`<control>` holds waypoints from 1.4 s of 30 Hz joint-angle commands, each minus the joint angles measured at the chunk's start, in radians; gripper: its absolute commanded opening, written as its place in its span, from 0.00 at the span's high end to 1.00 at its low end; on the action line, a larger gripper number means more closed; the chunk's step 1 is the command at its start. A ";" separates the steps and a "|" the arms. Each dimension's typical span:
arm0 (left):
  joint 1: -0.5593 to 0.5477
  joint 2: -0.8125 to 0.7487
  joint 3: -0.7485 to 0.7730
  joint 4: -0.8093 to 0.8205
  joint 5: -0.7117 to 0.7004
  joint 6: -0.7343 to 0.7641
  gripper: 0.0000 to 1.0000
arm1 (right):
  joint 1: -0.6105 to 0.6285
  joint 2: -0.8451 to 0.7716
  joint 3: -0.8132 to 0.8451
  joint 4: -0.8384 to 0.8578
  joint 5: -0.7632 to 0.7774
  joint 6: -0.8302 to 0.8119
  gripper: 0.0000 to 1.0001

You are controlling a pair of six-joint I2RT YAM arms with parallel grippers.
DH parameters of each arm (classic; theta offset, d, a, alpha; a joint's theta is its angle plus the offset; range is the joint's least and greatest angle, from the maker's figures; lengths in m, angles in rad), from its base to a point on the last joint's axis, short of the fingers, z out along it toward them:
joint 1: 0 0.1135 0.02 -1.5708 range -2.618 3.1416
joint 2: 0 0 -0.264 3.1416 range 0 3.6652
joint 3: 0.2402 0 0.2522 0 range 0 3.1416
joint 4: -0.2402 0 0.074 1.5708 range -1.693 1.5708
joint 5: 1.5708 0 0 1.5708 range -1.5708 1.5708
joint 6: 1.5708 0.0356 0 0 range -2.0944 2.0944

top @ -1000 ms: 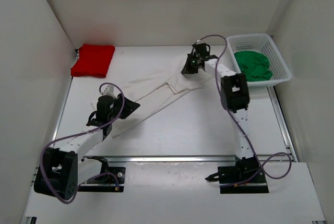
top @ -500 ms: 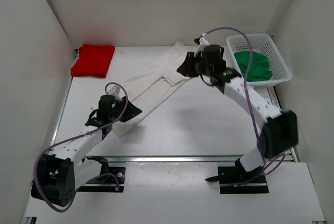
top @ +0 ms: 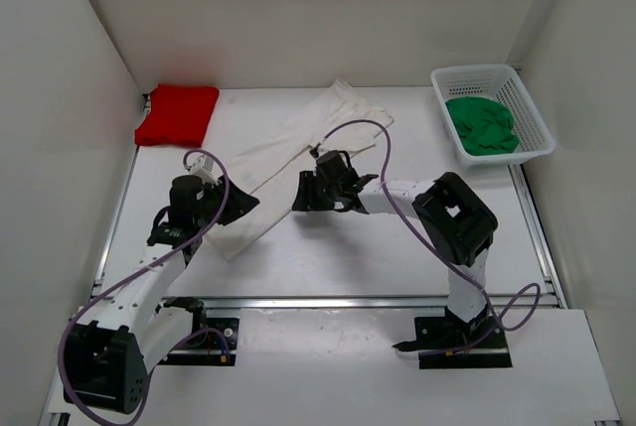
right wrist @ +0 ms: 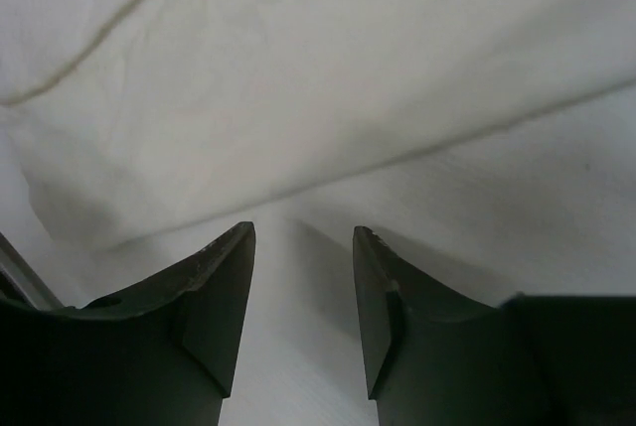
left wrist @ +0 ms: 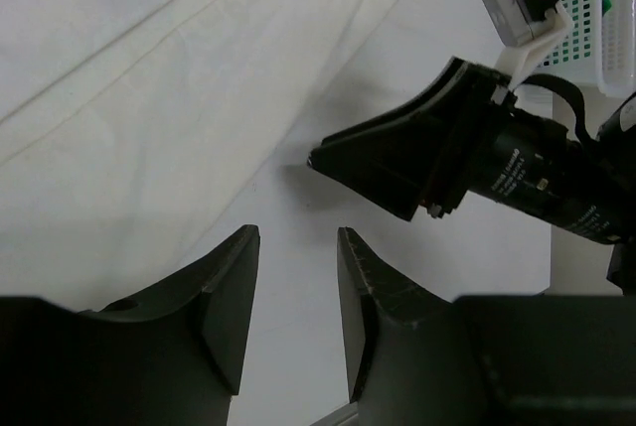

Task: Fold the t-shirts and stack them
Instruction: Rotate the tshirt 90 degrees

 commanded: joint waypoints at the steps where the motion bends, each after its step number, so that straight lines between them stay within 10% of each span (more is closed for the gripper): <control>1: -0.003 -0.023 0.011 -0.018 0.020 0.017 0.52 | 0.019 0.078 0.075 0.021 0.088 0.055 0.57; 10: -0.003 -0.002 0.016 -0.003 0.010 0.017 0.51 | -0.004 0.174 0.095 0.001 0.029 0.089 1.00; 18: -0.130 0.062 -0.004 0.038 -0.047 0.003 0.51 | -0.318 -0.271 -0.316 -0.155 -0.086 -0.145 1.00; 26: -0.281 0.162 -0.061 0.112 -0.108 -0.025 0.51 | -0.517 -0.510 -0.358 -0.252 -0.033 -0.235 0.66; 31: -0.284 0.208 -0.062 0.159 -0.148 -0.016 0.48 | -0.521 -0.377 -0.172 -0.197 0.021 -0.232 0.80; 42: -0.322 0.478 0.054 0.262 -0.147 -0.029 0.47 | -0.606 -0.011 0.056 0.010 -0.095 -0.138 0.70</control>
